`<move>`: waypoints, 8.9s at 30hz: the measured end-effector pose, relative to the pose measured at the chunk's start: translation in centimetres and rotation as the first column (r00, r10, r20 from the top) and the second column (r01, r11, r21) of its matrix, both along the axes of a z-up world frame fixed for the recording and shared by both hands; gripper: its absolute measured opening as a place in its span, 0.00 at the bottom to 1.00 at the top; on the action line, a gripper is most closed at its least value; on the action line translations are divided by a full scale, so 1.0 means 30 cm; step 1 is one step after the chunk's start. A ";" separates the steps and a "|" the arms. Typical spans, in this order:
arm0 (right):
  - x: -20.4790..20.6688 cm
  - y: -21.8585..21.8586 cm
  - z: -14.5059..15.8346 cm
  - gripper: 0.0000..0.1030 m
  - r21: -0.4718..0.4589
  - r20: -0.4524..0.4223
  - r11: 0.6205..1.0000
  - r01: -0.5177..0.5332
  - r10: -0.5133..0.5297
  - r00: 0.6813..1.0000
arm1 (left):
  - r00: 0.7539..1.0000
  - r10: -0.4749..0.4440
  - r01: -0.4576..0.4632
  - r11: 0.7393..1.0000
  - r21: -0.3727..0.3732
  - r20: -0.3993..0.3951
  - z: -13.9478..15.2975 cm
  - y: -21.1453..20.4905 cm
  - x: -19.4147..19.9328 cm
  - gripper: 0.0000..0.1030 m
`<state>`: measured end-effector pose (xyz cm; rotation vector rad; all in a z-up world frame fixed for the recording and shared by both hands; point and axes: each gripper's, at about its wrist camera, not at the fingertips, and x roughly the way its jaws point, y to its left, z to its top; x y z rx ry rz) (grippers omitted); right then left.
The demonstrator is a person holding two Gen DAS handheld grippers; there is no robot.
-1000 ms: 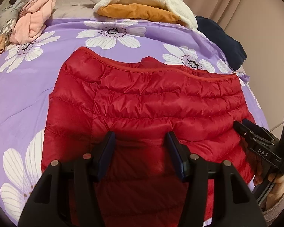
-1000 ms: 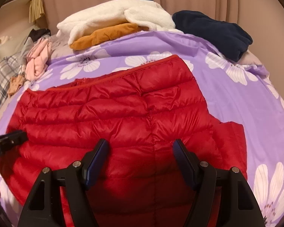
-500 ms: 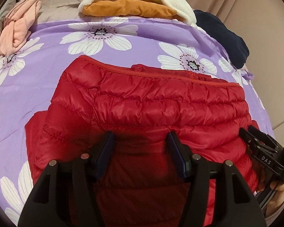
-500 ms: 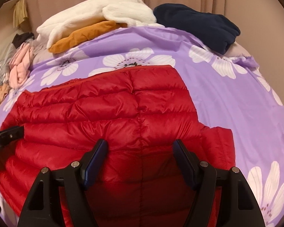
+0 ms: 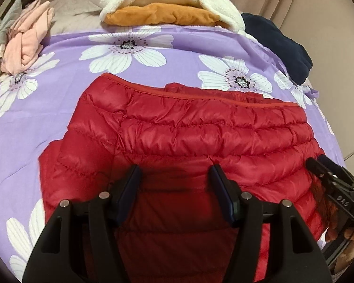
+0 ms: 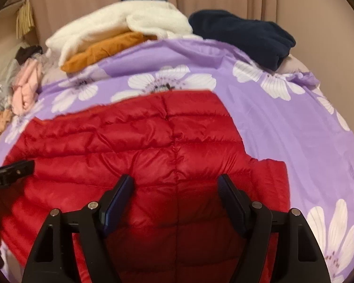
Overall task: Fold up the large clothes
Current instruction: 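Press and smooth the folded jacket flat with both grippers, then raise both grippers away from the folded jacket, then move the left gripper to the folded jacket's side edge and grasp it, then lift the gripped side edge with the left gripper and fold it over the jacket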
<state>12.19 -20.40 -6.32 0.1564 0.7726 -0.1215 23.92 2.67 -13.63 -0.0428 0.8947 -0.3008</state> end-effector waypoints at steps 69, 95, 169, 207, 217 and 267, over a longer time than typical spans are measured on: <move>-0.023 0.014 -0.032 0.69 0.123 -0.067 0.992 0.029 -0.021 0.998 | 0.999 0.052 -0.052 0.995 -0.084 0.002 -0.077 0.202 -0.333 0.63; -0.186 0.002 0.021 0.69 0.167 -0.011 0.985 0.052 -0.051 0.999 | 0.995 0.099 -0.103 0.977 -0.184 -0.031 -0.040 0.264 -0.465 0.64; -0.358 0.093 0.060 0.69 0.159 0.044 0.987 -0.022 0.015 0.999 | 0.943 0.108 -0.279 0.774 -0.568 -0.316 -0.169 0.453 -0.528 0.72; -0.235 0.260 0.052 0.69 0.093 0.044 0.980 -0.176 0.173 0.984 | 0.930 0.073 -0.296 0.728 -0.618 -0.359 -0.210 0.426 -0.316 0.79; -0.177 0.308 0.060 0.69 0.094 0.060 0.973 -0.213 0.208 0.976 | 0.933 0.063 -0.289 0.720 -0.631 -0.355 -0.217 0.413 -0.231 0.81; -0.111 0.252 -0.070 0.68 0.194 0.034 0.955 -0.223 0.221 0.975 | 0.986 -0.031 0.050 0.992 -0.115 0.161 0.259 -0.074 -0.359 0.41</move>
